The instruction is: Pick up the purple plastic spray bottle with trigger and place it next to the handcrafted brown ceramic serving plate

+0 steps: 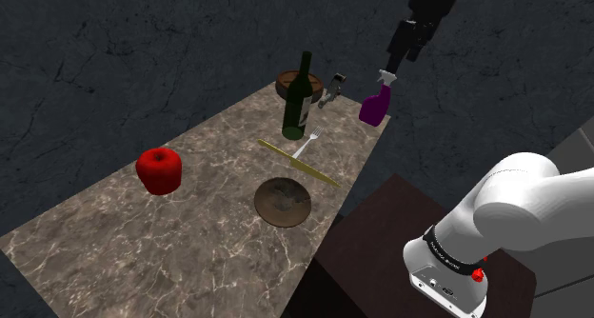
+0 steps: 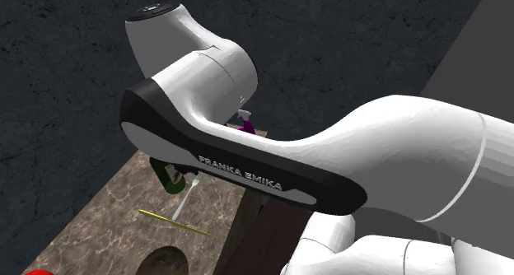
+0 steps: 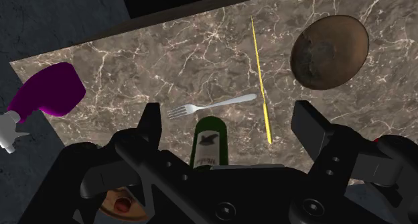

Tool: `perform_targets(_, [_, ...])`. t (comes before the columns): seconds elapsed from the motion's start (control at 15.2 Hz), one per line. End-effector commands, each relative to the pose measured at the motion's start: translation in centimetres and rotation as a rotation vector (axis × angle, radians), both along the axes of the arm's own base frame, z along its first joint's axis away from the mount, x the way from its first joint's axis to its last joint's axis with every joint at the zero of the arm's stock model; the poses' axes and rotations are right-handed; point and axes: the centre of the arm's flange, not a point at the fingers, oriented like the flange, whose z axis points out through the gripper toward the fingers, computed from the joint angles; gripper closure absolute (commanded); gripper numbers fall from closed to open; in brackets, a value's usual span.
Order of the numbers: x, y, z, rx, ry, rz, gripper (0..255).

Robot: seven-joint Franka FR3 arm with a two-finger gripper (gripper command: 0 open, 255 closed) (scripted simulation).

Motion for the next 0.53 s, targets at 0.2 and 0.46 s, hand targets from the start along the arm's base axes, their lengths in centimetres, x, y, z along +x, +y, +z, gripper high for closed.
perform_targets(0.2, [1.1,-3.6,-1.4,0.007,-0.009,0.010,0])
perform_targets(0.46, [2.6,-8.4,-3.2,0.016,-0.021,0.024,0])
